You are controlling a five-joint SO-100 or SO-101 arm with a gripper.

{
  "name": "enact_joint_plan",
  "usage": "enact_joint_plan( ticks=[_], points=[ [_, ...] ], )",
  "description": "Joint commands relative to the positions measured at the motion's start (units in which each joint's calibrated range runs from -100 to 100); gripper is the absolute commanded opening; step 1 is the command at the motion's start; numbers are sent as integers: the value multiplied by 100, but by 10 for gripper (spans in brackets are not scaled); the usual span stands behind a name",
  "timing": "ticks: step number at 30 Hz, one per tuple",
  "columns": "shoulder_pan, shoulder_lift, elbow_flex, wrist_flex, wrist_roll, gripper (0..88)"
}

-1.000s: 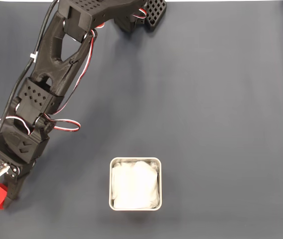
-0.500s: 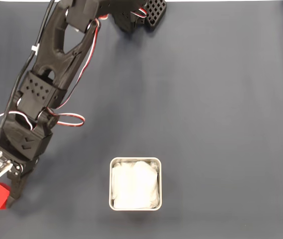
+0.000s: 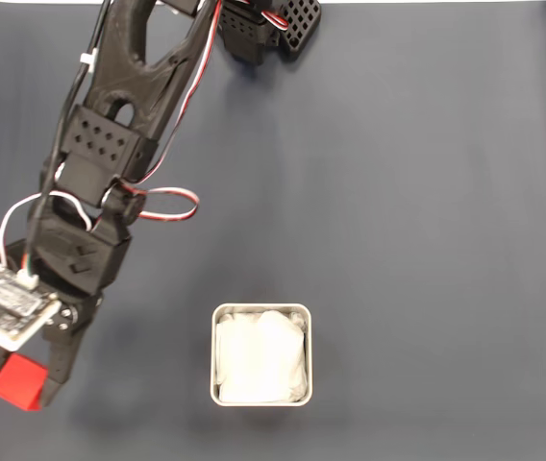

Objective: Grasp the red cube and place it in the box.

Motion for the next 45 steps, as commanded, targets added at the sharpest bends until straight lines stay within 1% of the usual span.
enact_joint_plan(
  ticks=[1, 26, 45],
  points=[
    [-191, -841, 169, 32, 44, 65],
    [-1363, -3016, 2487, 0, 122, 63],
    [-2095, -3666, 3253, 24, 122, 63]
  ],
)
